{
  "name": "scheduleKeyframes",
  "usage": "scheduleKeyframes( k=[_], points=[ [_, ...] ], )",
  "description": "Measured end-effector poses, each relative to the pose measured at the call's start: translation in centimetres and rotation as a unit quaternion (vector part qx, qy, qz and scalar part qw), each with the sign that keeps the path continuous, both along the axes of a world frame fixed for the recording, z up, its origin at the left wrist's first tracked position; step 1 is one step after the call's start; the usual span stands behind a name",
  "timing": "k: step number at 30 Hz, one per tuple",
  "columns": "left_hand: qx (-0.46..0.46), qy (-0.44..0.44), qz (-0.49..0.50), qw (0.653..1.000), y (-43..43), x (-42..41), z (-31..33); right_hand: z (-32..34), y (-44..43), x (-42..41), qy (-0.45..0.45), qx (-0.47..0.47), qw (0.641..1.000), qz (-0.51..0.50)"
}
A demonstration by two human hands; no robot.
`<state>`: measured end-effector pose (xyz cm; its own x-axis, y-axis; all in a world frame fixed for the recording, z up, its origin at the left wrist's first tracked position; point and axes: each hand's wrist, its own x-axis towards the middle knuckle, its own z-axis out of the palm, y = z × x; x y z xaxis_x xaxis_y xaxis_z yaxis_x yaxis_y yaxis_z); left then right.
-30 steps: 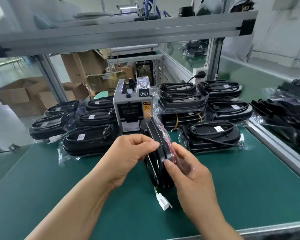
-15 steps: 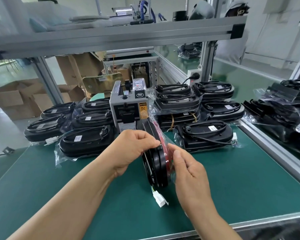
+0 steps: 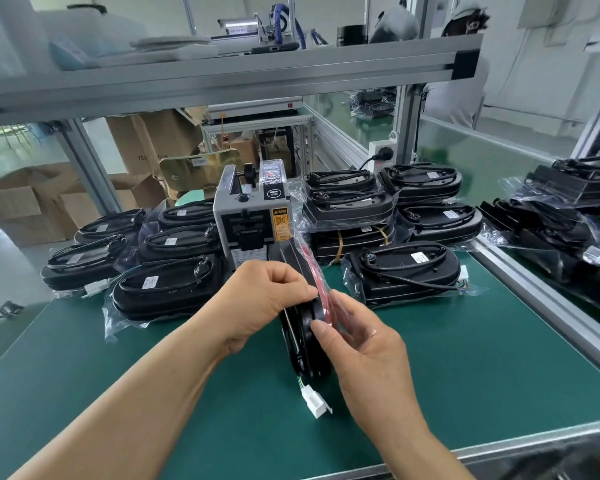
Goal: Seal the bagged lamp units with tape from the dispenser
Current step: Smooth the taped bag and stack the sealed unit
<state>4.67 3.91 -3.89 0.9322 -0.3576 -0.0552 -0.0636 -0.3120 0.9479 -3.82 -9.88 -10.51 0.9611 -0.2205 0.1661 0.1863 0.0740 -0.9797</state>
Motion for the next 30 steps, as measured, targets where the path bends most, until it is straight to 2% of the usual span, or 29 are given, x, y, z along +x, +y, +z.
scheduleKeyframes(
  k=[16, 20, 25, 30],
  points=[
    [0.036, -0.073, 0.020, 0.996, 0.0, 0.1, -0.8, -0.3, 0.1, 0.0, -0.015, 0.005, 1.000, 0.005],
    [0.062, -0.065, 0.033, 0.995, 0.2, 0.5, -0.7, -0.3, 0.0, 0.0, -0.017, 0.012, 1.000, 0.008],
    [0.017, 0.004, 0.083, 0.996, -0.4, 0.5, -1.2, -0.4, 0.0, 0.1, -0.017, 0.014, 1.000, 0.006],
    [-0.028, 0.006, 0.135, 0.990, -1.2, 0.5, -1.5, -0.4, 0.1, 0.1, -0.013, 0.016, 1.000, 0.007]
  ],
)
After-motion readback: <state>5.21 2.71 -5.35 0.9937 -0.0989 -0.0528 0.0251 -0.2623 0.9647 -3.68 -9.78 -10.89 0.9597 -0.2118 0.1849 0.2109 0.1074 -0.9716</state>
